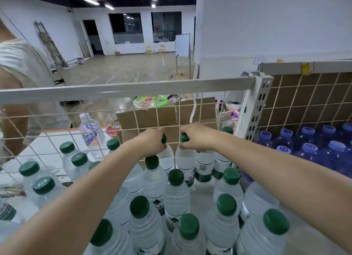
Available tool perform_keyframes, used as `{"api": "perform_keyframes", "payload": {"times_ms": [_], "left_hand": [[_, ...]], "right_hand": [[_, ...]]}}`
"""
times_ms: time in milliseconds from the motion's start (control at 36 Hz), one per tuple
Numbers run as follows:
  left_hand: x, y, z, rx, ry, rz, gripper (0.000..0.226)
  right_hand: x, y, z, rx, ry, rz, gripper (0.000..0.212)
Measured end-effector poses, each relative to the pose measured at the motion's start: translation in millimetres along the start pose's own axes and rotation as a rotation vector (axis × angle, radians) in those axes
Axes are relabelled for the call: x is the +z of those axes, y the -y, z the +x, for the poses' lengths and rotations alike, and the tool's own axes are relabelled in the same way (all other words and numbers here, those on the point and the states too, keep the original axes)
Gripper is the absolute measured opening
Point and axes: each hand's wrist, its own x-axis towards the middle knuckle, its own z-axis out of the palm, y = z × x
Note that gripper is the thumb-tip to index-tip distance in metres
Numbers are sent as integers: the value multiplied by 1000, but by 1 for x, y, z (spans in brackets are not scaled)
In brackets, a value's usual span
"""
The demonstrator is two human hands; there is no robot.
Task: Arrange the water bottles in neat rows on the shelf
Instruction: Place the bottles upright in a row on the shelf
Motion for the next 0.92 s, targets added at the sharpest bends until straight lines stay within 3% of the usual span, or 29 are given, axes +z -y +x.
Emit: {"api": "perform_keyframes", "payload": {"times_ms": [139,444,583,917], "left_hand": [[3,1,0,-9,2,-28,47],[0,7,-2,-6,9,-67,29],[3,6,-2,-2,-1,-102,20],[2,7,-11,-77,-81,-160,28]], "right_hand": [[-2,1,-7,-4,4,42,23],[3,4,-15,17,-104,2,23],[2,6,-15,74,-65,66,24],[-11,7,-25,6,-91,-67,32]]}}
